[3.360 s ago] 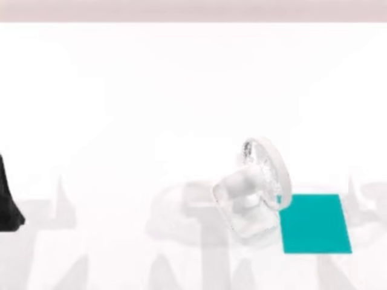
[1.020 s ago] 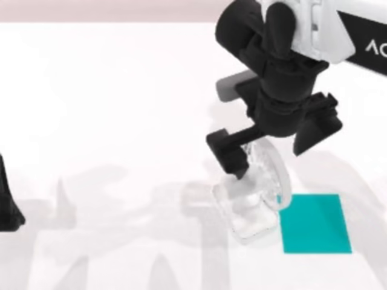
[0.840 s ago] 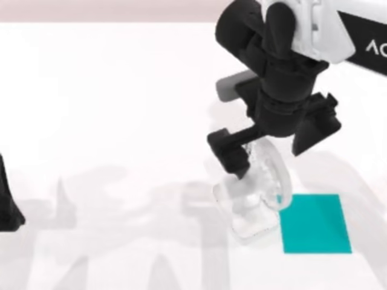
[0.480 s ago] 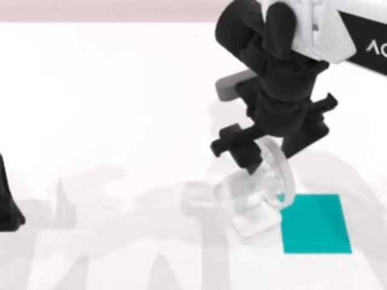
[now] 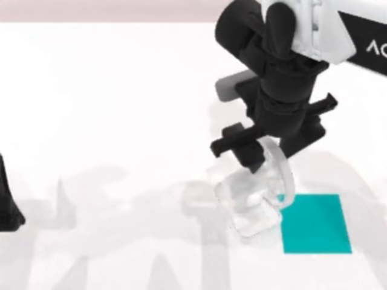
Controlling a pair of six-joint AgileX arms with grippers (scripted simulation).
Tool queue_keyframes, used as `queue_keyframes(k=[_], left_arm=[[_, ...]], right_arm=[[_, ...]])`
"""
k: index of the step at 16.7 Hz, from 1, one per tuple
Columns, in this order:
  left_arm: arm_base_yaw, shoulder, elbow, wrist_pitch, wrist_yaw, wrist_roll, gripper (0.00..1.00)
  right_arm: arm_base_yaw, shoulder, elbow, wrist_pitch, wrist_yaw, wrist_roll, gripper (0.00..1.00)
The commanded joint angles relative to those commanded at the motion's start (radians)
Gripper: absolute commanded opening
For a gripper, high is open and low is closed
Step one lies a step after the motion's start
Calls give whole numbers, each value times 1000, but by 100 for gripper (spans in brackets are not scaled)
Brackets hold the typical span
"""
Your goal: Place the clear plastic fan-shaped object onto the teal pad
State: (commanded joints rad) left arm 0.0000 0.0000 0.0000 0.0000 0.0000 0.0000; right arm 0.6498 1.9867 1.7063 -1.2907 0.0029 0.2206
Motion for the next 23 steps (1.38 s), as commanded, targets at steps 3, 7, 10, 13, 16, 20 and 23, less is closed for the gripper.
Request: queue_keyframes(k=[3,7,10,13,16,20,23], left_arm=[[0,0,0,0,0,0,100],[0,0,0,0,0,0,100],[0,0,0,0,0,0,100],[0,0,0,0,0,0,100],[0,0,0,0,0,0,100],[0,0,0,0,0,0,100],[0,0,0,0,0,0,100]], right_arm=[[0,0,0,0,0,0,0],[-1,-2,4,-4,-1,1,0],[1,5,77,-72,0,3,0],[5,11,185,-172,0,1,0],[6,11,218,-204,-1,0,0],[2,8,212,-203,-1,12,0],[-1,-3,186,-205,0,108,0]])
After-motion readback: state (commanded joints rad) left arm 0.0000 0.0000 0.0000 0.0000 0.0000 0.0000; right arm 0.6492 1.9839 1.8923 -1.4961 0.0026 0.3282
